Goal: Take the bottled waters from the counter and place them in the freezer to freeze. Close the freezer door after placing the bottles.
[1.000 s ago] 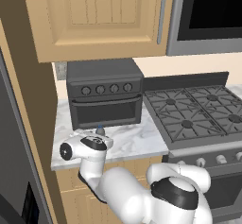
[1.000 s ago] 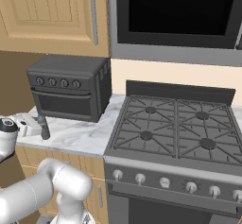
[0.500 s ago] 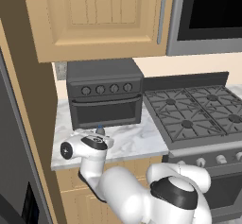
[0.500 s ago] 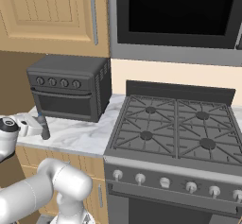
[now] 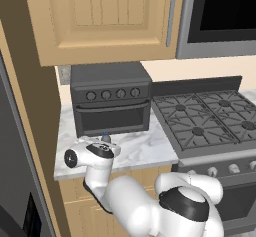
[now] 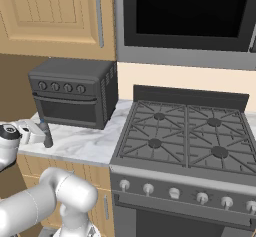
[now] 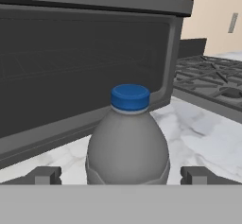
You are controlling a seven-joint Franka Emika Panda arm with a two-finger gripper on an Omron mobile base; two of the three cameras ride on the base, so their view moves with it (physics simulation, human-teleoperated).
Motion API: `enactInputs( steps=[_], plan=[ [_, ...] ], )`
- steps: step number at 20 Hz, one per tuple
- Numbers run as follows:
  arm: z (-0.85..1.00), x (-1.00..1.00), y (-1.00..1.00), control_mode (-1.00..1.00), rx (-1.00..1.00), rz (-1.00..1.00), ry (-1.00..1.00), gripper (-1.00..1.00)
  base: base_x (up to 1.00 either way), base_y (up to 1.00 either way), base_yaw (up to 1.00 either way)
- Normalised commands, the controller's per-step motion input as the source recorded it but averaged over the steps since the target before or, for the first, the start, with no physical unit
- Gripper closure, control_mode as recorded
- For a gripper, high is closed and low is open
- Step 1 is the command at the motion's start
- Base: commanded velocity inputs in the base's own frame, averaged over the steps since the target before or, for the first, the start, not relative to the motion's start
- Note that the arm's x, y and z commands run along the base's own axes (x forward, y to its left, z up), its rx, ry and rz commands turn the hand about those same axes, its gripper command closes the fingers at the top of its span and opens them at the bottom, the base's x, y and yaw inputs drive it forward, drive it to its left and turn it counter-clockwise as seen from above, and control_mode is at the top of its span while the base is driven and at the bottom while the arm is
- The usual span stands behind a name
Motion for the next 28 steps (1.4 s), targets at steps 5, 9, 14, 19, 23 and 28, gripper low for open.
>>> enactInputs(
  steps=[5,9,14,19,23,28],
  plan=[
    [0.0,0.0,0.0,-1.0,0.0,0.0,0.0,1.0,0.0,0.0,0.0],
    [0.0,0.0,0.0,-1.0,0.0,0.0,0.0,1.0,0.0,0.0,0.0],
    [0.0,0.0,0.0,-1.0,0.0,0.0,0.0,1.0,0.0,0.0,0.0],
    [0.0,0.0,0.0,-1.0,0.0,0.0,0.0,1.0,0.0,0.0,0.0],
    [0.0,-0.03,0.0,-1.0,0.0,0.0,-0.01,1.0,0.0,0.0,0.0],
    [0.4,-0.17,-0.05,-1.0,0.02,0.03,-0.02,1.0,0.0,0.0,0.0]
  ],
)
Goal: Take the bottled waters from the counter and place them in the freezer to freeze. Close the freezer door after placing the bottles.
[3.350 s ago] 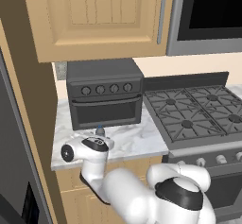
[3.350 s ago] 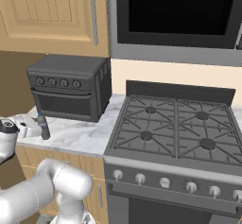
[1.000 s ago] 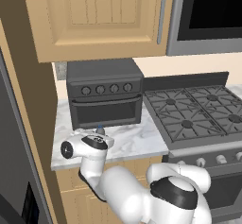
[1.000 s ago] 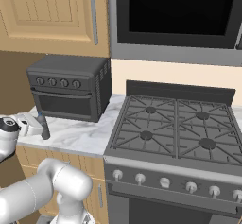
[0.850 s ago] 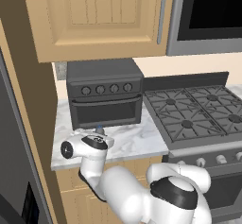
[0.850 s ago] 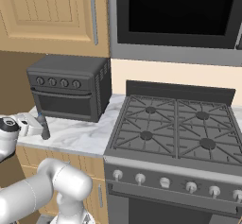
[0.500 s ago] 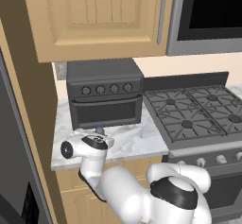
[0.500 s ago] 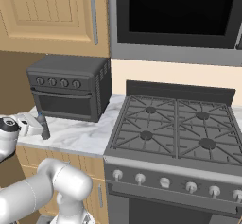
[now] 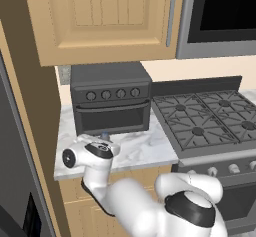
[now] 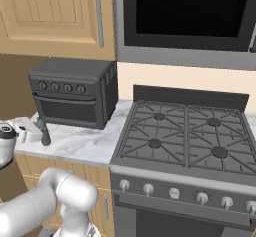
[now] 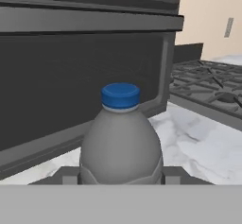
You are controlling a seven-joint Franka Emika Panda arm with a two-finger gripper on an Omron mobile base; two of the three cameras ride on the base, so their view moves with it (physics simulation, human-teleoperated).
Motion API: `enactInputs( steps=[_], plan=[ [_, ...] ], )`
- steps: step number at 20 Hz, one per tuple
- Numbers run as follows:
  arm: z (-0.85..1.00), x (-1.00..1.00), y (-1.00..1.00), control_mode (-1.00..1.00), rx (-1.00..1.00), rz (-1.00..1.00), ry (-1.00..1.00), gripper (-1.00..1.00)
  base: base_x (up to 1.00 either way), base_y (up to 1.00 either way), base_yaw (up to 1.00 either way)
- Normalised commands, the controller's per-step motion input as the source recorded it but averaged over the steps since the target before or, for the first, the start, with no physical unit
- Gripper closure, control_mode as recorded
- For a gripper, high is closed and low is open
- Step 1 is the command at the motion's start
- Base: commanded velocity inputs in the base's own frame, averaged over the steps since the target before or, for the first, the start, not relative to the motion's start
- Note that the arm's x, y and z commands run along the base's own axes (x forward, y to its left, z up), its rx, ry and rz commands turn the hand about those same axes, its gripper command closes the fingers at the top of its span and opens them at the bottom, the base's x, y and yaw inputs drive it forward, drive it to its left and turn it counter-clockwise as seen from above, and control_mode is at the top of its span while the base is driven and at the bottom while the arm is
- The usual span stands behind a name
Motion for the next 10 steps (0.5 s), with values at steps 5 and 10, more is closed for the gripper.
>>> enactInputs(
  steps=[5,10],
  plan=[
    [0.84,-0.29,-0.28,-1.0,0.14,0.13,0.04,1.0,0.0,0.0,0.0],
    [0.86,-0.51,-0.33,-1.0,0.15,0.15,0.01,1.0,0.0,0.0,0.0]
  ],
)
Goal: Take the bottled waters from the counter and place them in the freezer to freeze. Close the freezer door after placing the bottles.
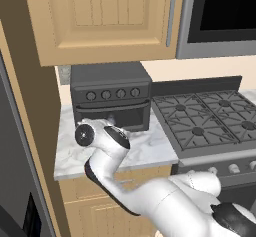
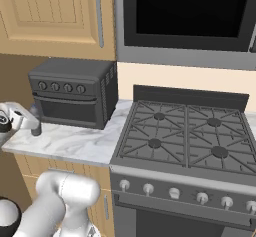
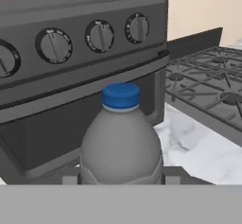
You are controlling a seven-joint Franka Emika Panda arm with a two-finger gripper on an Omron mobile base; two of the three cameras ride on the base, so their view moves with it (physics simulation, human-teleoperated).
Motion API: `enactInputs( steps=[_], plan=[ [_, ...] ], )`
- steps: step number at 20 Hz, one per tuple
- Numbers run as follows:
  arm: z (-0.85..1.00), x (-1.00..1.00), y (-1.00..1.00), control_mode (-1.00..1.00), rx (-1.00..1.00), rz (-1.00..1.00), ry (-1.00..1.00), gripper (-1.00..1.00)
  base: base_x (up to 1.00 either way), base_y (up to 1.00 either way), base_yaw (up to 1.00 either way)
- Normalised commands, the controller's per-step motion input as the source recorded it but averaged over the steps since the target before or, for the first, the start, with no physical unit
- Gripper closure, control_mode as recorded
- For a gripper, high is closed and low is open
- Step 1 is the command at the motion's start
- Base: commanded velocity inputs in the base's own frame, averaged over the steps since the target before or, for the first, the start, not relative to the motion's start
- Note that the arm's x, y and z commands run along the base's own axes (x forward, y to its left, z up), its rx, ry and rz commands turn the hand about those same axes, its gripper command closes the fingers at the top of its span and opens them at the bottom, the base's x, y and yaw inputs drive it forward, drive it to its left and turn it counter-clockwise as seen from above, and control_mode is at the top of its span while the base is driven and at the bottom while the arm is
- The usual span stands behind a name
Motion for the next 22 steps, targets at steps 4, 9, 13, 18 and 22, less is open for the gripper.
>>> enactInputs(
  steps=[4,9,13,18,22],
  plan=[
    [0.73,-0.84,-0.38,-1.0,0.09,0.22,0.0,1.0,0.0,0.0,0.0],
    [0.73,-0.76,-0.45,-1.0,0.01,0.26,0.0,1.0,0.0,0.0,0.0],
    [0.62,-0.69,-0.62,-1.0,0.0,0.16,0.04,1.0,0.0,0.0,0.0],
    [0.36,-0.55,-0.73,-1.0,0.0,0.17,0.07,1.0,0.0,0.0,0.0],
    [0.35,-0.64,-0.66,-1.0,0.0,0.18,0.0,1.0,0.0,0.0,0.0]
  ],
)
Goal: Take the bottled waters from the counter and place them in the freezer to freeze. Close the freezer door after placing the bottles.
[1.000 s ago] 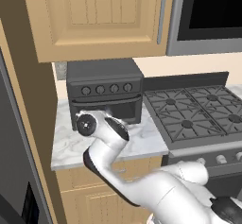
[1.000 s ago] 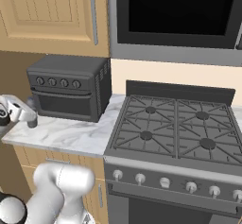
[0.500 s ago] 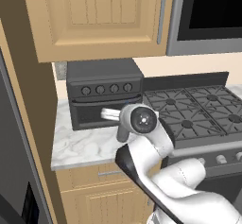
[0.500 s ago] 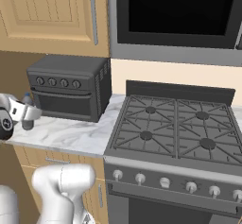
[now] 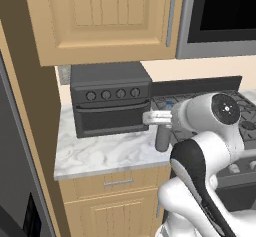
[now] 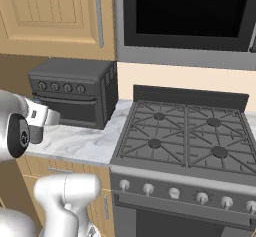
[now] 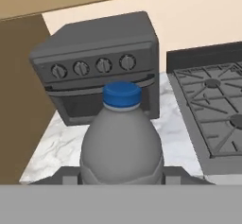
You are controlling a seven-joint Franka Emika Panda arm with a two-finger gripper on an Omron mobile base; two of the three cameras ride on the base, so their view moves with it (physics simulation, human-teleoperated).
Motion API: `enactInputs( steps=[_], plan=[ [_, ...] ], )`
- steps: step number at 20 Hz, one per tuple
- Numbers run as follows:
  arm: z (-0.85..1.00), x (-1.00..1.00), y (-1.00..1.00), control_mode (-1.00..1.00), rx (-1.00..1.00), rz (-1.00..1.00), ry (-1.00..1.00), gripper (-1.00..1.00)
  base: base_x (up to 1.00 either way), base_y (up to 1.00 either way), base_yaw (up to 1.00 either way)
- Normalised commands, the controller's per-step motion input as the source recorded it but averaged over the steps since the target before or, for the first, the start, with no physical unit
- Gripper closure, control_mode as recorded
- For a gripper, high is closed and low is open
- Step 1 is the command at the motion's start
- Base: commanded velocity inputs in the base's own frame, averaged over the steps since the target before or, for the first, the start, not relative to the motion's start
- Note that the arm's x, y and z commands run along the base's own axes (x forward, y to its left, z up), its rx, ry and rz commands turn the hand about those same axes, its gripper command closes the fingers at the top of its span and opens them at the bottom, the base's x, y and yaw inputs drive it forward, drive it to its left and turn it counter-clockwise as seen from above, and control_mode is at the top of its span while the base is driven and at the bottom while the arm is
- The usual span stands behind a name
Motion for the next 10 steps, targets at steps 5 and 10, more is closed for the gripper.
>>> enactInputs(
  steps=[5,10],
  plan=[
    [0.51,-0.5,-0.27,-1.0,-0.07,0.15,-0.03,1.0,0.0,0.0,0.0],
    [0.25,-0.52,-0.24,-1.0,-0.09,0.07,-0.15,1.0,0.0,0.0,0.0]
  ],
)
